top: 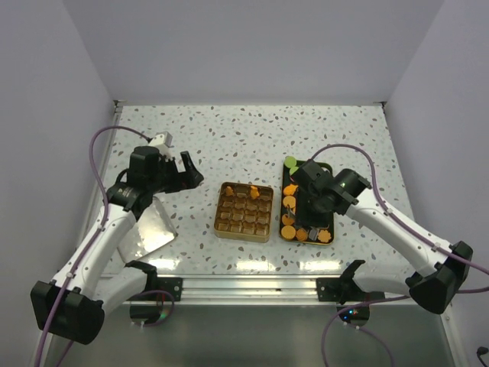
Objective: Pack the cookies
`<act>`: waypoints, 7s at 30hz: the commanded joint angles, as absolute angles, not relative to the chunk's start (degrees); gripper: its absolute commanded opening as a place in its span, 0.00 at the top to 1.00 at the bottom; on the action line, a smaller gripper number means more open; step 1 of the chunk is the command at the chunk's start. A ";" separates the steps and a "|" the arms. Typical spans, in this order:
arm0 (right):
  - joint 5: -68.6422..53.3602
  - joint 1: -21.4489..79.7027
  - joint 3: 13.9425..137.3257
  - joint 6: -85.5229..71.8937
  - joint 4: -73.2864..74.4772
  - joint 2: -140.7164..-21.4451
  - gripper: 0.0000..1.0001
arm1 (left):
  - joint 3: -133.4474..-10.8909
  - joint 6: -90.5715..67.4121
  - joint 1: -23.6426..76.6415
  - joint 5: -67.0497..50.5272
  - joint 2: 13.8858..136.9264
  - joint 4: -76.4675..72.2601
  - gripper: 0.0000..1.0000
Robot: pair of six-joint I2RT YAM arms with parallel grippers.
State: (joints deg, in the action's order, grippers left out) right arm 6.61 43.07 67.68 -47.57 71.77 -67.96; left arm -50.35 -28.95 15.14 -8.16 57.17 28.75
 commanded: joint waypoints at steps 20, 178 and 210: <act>2.46 43.42 64.16 -47.46 67.33 -70.22 0.58 | -49.92 -28.30 15.47 -8.17 57.13 27.25 0.00; 11.78 38.34 69.00 -47.55 81.39 -64.34 0.60 | -50.98 -29.18 15.47 -10.11 61.00 23.64 0.00; 7.21 34.80 60.91 -47.29 80.86 -63.90 0.50 | -49.57 -29.09 15.47 -9.76 60.03 24.08 0.00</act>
State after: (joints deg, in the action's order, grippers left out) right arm 8.73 35.07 61.39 -46.11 76.93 -65.17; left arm -49.78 -28.53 15.16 -9.26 59.99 27.00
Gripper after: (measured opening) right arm 0.502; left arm 0.997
